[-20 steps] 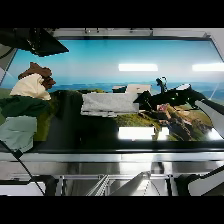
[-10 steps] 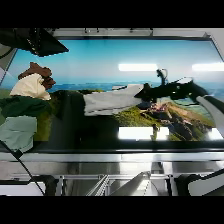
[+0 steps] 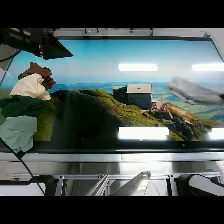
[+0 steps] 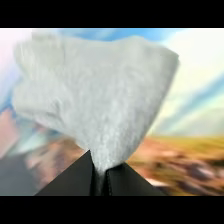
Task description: Fold the shirts.
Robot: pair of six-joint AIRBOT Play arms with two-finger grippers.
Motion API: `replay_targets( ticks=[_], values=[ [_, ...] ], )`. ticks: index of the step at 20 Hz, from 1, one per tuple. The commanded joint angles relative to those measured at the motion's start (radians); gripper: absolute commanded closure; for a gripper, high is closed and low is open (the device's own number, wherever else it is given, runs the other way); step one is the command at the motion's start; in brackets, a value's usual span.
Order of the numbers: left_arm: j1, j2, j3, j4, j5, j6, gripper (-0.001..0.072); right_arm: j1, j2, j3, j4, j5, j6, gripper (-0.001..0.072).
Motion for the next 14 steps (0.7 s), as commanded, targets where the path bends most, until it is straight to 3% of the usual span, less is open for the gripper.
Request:
replay_targets(
  ticks=[1, 6, 11, 13, 14],
  values=[
    [-0.06, 0.001, -0.012, 0.071, 0.016, 0.003, 0.0689, -0.304, 0.078, -0.177, -0.141, -0.032, 0.001, 0.0698],
    [-0.116, 0.006, -0.158, 0.071, 0.025, 0.022, 0.0689, -0.554, 0.077, -0.323, -0.157, -0.103, -0.087, 0.0698],
    [-0.123, 0.006, -0.252, 0.07, 0.039, 0.032, 0.0689, -0.615, 0.079, -0.309, -0.16, -0.095, -0.108, 0.0685],
    [-0.121, 0.006, -0.251, 0.07, 0.04, 0.032, 0.0689, -0.615, 0.079, -0.298, -0.16, -0.02, -0.105, 0.0167],
    [-0.121, 0.006, -0.251, 0.069, 0.04, 0.032, 0.0689, -0.615, 0.079, -0.28, -0.167, 0.036, -0.08, 0.0161]
  ],
)
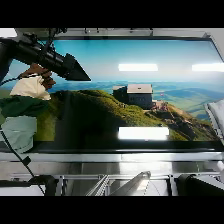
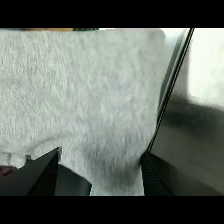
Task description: Fold the shirts.
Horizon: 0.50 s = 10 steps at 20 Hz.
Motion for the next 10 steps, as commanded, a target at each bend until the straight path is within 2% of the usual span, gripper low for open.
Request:
replay_targets(
  ticks=[1, 3, 4, 5, 6, 7, 9, 10],
  values=[
    [-0.002, 0.001, -0.016, 0.001, 0.005, 0.006, 0.0689, -0.016, 0.002, 0.046, -0.042, 0.164, 0.069, 0.0161],
    [-0.002, 0.001, -0.016, -0.013, 0.015, 0.033, 0.0689, -0.014, 0.011, 0.109, -0.134, 0.307, 0.199, 0.0189],
    [-0.002, 0.001, -0.016, -0.035, 0.016, 0.055, 0.0689, -0.013, 0.026, 0.137, -0.134, 0.354, 0.216, 0.0295],
    [-0.002, 0.001, -0.016, -0.059, 0.023, 0.074, 0.0689, -0.006, 0.048, 0.164, -0.089, 0.378, 0.211, 0.0357],
    [0.002, 0.001, -0.01, -0.077, 0.026, 0.094, 0.0689, 0.019, 0.076, 0.18, -0.035, 0.377, 0.197, 0.0371],
    [0.008, 0.001, 0.001, -0.079, 0.038, 0.097, 0.0689, 0.068, 0.112, 0.184, 0.05, 0.357, 0.162, 0.058],
    [0.014, 0.001, 0.034, -0.077, 0.055, 0.1, 0.0689, 0.218, 0.174, 0.184, 0.237, 0.29, 0.107, 0.0689],
    [0.026, 0.006, 0.043, -0.077, 0.056, 0.1, 0.0689, 0.313, 0.201, 0.184, 0.328, 0.249, 0.073, 0.0694]
  ],
)
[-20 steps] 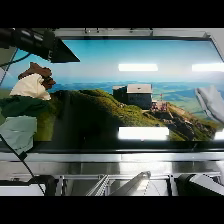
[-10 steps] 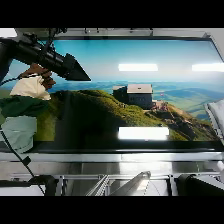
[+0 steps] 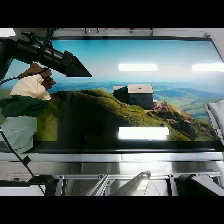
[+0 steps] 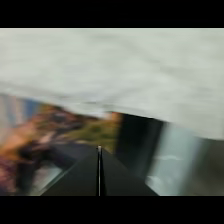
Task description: Fold the shirts.
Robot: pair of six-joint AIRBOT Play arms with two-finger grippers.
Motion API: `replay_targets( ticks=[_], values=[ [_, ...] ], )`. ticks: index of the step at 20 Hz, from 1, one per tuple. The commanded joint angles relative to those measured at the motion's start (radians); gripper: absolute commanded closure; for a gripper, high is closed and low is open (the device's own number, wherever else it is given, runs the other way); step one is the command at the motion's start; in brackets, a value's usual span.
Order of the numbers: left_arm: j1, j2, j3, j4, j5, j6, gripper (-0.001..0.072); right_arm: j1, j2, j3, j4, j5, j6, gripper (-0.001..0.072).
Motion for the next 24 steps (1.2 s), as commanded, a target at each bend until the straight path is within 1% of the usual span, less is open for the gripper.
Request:
replay_targets(
  ticks=[1, 2, 3, 5, 7, 9, 11, 14, 24],
  values=[
    [0.022, 0.015, 0.026, -0.014, 0.021, 0.019, 0.0689, 0.279, 0.095, 0.017, 0.333, -0.088, -0.101, 0.0694],
    [0.027, 0.029, 0.019, -0.014, 0.026, 0.019, 0.0689, 0.388, 0.111, 0.017, 0.416, -0.115, -0.152, 0.0694],
    [0.038, 0.054, -0.007, -0.014, 0.032, 0.02, 0.0689, 0.514, 0.118, 0.017, 0.463, -0.138, -0.179, 0.0694],
    [0.058, 0.12, -0.101, -0.014, 0.034, 0.04, 0.0689, 0.768, 0.115, 0.016, 0.446, -0.189, -0.197, 0.0695],
    [0.072, 0.194, -0.22, -0.014, 0.037, 0.05, 0.0689, 0.988, 0.107, 0.016, 0.428, -0.293, -0.197, 0.0696],
    [0.085, 0.251, -0.309, -0.014, 0.042, 0.051, 0.0689, 1.109, 0.106, 0.016, 0.432, -0.389, -0.191, 0.0696],
    [0.092, 0.293, -0.37, -0.014, 0.042, 0.052, 0.0689, 1.149, 0.106, 0.016, 0.433, -0.407, -0.189, 0.0695],
    [0.099, 0.332, -0.416, -0.015, 0.042, 0.05, 0.0688, 1.148, 0.106, 0.016, 0.452, -0.393, -0.188, 0.0695],
    [0.099, 0.338, -0.422, -0.016, 0.043, 0.049, 0.0691, 1.148, 0.101, 0.016, 0.451, -0.394, -0.188, 0.0695]
  ],
)
